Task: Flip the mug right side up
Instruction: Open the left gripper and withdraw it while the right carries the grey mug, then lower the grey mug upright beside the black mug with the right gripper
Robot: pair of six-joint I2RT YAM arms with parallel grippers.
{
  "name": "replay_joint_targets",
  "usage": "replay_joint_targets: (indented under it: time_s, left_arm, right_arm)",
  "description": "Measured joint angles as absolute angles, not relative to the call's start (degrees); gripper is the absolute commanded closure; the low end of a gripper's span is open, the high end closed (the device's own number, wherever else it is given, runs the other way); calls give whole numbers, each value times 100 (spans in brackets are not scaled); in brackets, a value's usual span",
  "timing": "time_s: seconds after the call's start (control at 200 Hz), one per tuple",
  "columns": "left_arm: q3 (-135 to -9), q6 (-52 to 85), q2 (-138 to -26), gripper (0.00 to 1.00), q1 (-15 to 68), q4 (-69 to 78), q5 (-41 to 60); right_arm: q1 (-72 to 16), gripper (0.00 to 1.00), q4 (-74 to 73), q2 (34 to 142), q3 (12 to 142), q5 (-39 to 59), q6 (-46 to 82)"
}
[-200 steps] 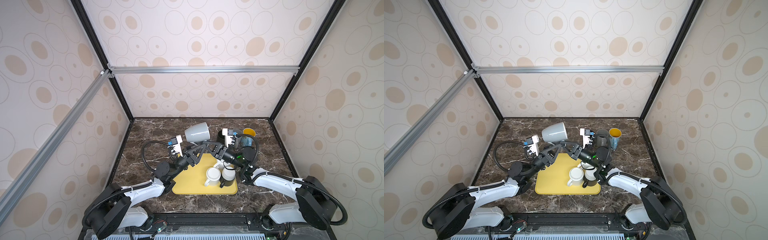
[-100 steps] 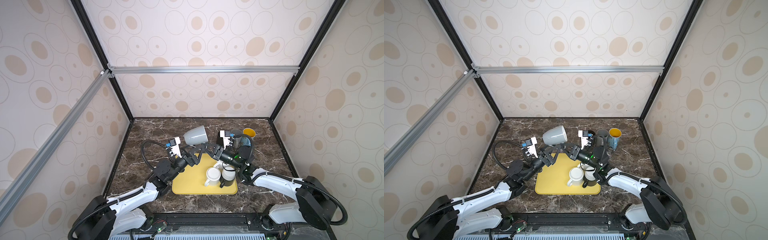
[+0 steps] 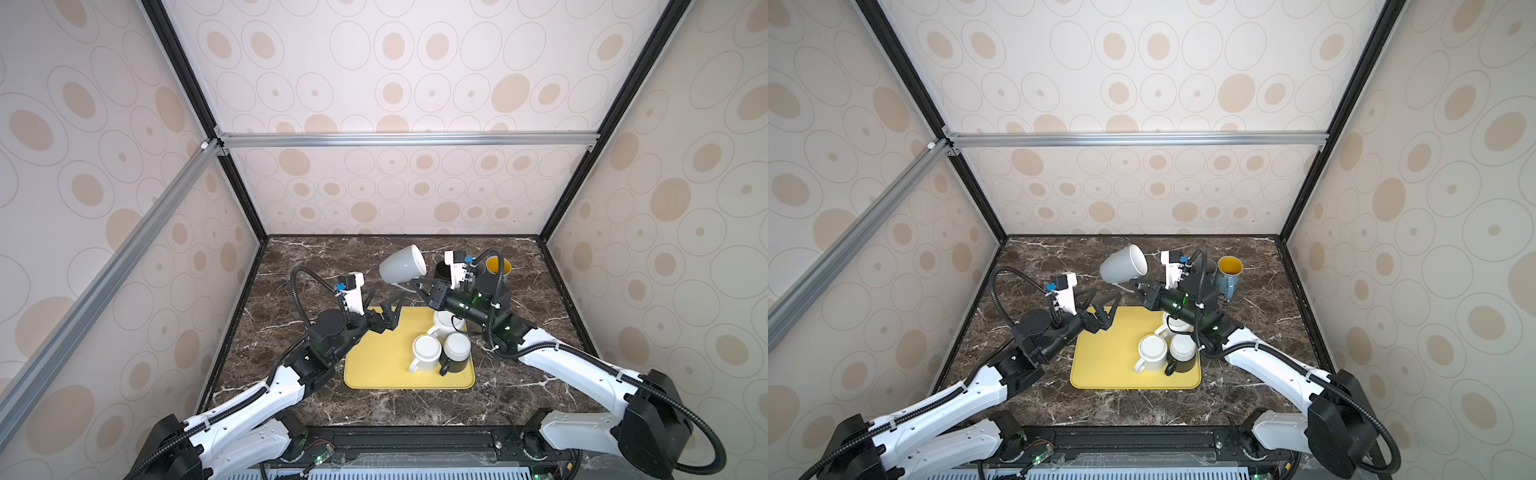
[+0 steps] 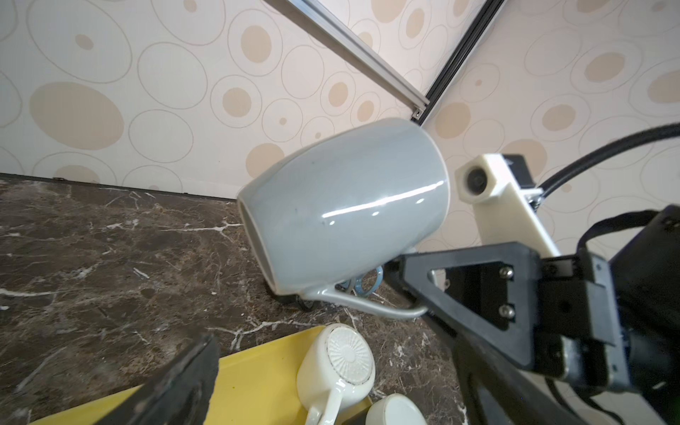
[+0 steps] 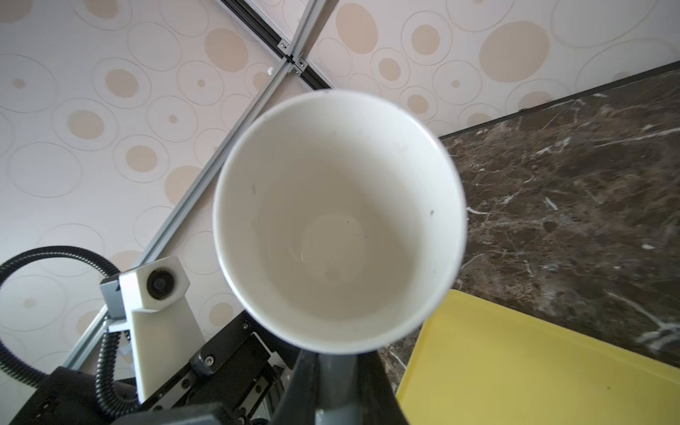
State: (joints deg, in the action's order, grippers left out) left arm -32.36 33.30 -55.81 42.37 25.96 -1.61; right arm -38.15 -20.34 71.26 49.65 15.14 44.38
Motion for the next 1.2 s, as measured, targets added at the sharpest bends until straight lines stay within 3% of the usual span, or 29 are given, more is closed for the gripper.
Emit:
replay_joint_targets:
  time_s: [0.225, 0.535, 1.2]
  left_arm:
    - [-3236, 3124, -5575, 2, 4237, 2102, -414]
    - [-3236, 3037, -5551, 2, 4237, 1997, -567]
    - [-3236, 3035, -5555, 2, 4237, 1896, -652]
  right_arm:
    - [-3815, 100, -668, 7286, 5730, 534, 3636]
    - [-3815, 100, 480, 8438, 6600, -685, 3092]
    - [-3815, 100, 926, 10057, 7428, -1752, 2497]
